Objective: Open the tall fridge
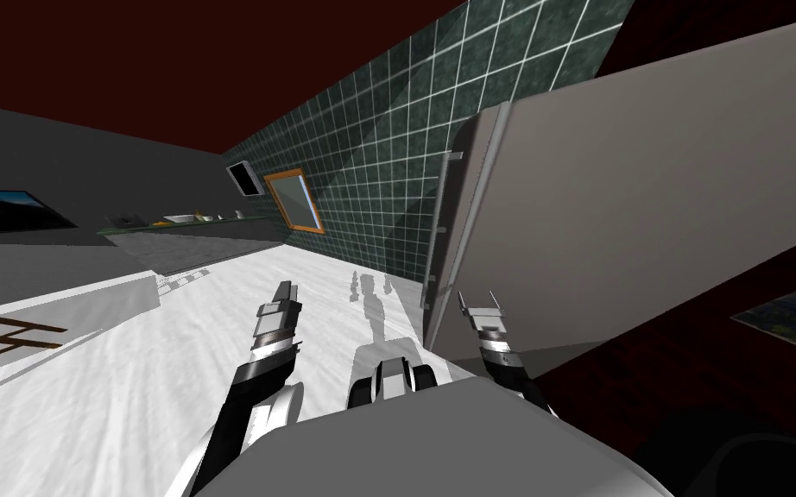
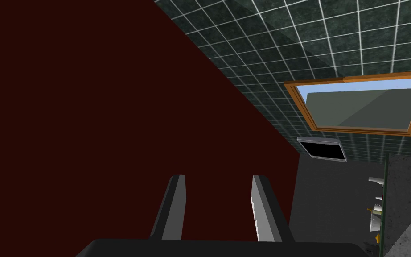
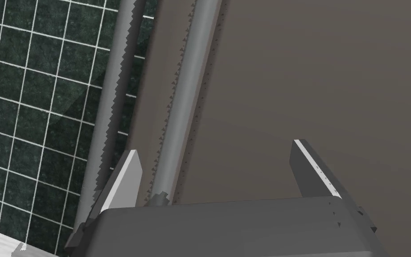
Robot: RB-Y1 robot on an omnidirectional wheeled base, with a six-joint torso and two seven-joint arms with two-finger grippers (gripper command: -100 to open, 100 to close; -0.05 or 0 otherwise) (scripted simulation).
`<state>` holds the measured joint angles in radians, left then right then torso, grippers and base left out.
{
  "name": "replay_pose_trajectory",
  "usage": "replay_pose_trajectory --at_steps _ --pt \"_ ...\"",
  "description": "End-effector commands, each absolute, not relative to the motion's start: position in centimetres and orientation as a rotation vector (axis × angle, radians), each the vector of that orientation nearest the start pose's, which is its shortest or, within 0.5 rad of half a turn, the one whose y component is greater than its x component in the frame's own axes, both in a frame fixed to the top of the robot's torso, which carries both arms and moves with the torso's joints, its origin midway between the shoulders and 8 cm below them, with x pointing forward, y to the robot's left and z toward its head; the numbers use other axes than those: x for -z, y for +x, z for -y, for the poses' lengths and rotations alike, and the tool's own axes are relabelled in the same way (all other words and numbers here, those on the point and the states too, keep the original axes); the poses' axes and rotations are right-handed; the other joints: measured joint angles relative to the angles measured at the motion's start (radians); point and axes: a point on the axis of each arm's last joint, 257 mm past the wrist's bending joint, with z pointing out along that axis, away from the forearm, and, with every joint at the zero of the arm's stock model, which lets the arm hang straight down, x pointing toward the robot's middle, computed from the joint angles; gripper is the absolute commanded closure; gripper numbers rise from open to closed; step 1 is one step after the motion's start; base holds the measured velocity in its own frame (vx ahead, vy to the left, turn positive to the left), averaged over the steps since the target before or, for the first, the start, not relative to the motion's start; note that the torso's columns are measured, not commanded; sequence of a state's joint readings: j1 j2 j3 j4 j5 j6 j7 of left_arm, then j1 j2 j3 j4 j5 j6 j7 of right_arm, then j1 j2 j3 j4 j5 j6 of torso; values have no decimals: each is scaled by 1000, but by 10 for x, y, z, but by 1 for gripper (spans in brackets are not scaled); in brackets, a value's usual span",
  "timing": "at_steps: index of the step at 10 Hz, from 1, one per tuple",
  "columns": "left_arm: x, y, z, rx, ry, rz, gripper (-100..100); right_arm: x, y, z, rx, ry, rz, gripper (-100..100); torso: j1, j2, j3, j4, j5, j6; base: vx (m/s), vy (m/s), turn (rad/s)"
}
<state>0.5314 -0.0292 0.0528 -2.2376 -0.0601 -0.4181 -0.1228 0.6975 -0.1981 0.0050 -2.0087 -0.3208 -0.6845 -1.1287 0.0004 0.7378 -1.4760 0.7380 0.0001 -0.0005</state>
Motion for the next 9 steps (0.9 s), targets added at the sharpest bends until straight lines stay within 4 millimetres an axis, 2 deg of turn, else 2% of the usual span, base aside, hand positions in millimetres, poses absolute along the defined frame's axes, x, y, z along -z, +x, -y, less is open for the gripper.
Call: replay_pose_trajectory --at_steps 1,2,4,5,7,8,9 --pt "22 358 -304 1050 -706 -758 0 128 312 354 2980 -1933 44 -100 0 0 0 0 0 1 20 -2 -16" --pt "22 358 -304 1050 -706 -758 0 139 308 359 2933 -1941 -42 -100 -1 1 0 0 0 1 43 3 156" --pt "22 358 -304 1050 -706 -758 0 139 308 359 2904 -1911 -86 -100 0 0 0 0 0 1 29 -2 45" --pt "22 358 -304 1050 -706 -758 0 149 303 364 2856 -1912 -172 -100 0 1 0 0 0 1 30 -2 198" --pt "22 358 -304 1050 -706 -758 0 149 303 364 2828 -1882 -212 -100 -1 0 0 0 0 1 26 -5 21" --pt "22 358 -304 1050 -706 -758 0 160 299 369 2780 -1880 -294 -100 0 1 0 0 0 1 35 -3 114" --pt "22 358 -304 1050 -706 -758 0 160 299 369 2763 -1861 -317 -100 0 0 0 0 0 0 35 -7 107"
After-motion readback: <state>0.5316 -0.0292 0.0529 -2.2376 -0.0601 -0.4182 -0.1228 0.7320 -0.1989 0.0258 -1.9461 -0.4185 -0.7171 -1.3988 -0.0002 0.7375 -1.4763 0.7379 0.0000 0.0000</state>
